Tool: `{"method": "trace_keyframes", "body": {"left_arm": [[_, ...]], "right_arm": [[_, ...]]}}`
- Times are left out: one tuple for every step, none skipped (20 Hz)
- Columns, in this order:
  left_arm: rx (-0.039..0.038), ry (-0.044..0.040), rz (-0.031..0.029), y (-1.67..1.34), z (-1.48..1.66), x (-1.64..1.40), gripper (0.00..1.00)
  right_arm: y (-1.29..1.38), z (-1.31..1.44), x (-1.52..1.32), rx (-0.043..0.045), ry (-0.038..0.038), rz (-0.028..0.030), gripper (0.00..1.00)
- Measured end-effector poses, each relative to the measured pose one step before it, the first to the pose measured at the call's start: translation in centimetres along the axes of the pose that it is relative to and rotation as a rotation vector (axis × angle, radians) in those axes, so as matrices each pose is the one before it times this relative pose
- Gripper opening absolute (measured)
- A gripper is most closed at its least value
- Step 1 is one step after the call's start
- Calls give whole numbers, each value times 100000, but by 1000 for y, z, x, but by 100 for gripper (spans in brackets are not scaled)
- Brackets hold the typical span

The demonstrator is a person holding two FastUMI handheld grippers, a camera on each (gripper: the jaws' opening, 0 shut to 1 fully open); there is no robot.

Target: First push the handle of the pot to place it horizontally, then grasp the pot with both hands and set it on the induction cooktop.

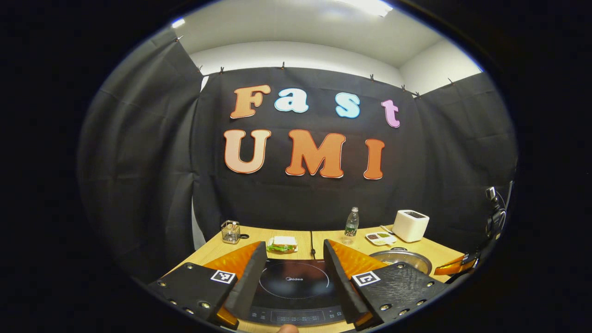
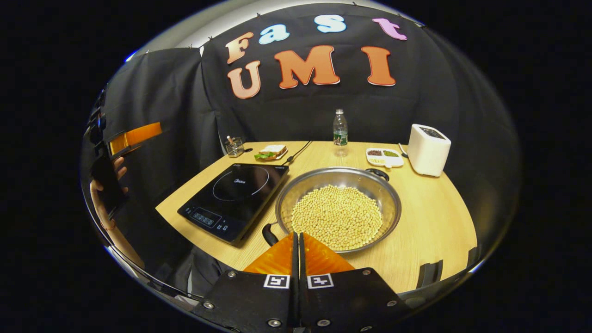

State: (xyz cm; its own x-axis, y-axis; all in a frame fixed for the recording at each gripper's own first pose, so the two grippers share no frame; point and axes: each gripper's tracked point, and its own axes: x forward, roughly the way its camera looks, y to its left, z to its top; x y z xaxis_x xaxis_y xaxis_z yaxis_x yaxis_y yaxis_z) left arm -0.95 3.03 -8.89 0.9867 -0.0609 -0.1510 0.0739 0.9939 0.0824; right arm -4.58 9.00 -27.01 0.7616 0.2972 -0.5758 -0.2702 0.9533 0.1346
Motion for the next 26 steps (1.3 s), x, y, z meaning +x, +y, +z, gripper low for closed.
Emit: {"method": "trace_keyframes", "body": {"left_arm": [[515,35,52,91,-173,49,76],[62,4,-76,46,-33,103,76],[-287,193,-225,-84,-79,108,76],[-514,406,-50,70,-209,171,74],[-573,431,366,147,-67,107,74],[-418,256,534,284,-6,58,74],[-239,35,508,198,9,-17,76],[-30,22,358,162,-57,53,76],[138,193,214,205,-78,114,76],[278,272,146,20,-74,-70,76],[435,29,-36,-22,6,58,76],[619,-68,-241,-15,-45,30,76],[694,-7,-172,10,-3,128,76],[679,95,-174,74,-142,-28,76],[645,89,-109,42,16,71,76],[673,52,-37,1,-27,1,76],[636,47,-176,-7,-74,159,76],[467,163,-137,-10,-163,172,73],[211,464,132,187,-52,41,76],[-5,494,143,173,-183,67,76],[-235,104,177,130,66,79,76],[-262,-56,295,184,64,93,76],[-383,-376,418,185,124,-83,76],[-373,-454,305,320,216,0,76],[-223,-549,245,119,240,-97,76],[-18,-579,245,125,134,-30,76]], "right_arm": [[100,-1014,356,-40,2176,167,0],[-3,-813,414,-178,2167,-163,0],[86,-883,360,-40,2115,126,0],[133,-606,428,241,1753,352,0],[202,-674,357,82,1688,499,0],[57,-424,436,58,1208,74,0],[-8,-444,386,142,1350,-96,0],[12,-484,522,276,1452,80,0],[37,-514,494,316,1529,185,0],[40,-323,526,226,1460,206,0],[120,-241,446,184,1196,222,0],[269,-281,529,-5,1102,412,0],[355,-348,523,-147,1135,475,0],[335,-186,505,-294,1117,429,0],[401,-209,499,-476,1118,400,0],[291,-58,406,-523,1031,317,0],[197,-14,533,-188,875,70,0],[112,179,365,-216,683,-11,0],[18,100,204,-464,339,-584,0],[-157,392,55,-299,-167,-752,0],[-12,414,175,182,-328,-99,0],[118,460,167,527,-187,431,0],[233,309,51,569,-218,665,0],[251,283,155,310,271,290,0],[209,-260,95,-199,996,711,0],[275,61,242,509,774,702,0]]}}
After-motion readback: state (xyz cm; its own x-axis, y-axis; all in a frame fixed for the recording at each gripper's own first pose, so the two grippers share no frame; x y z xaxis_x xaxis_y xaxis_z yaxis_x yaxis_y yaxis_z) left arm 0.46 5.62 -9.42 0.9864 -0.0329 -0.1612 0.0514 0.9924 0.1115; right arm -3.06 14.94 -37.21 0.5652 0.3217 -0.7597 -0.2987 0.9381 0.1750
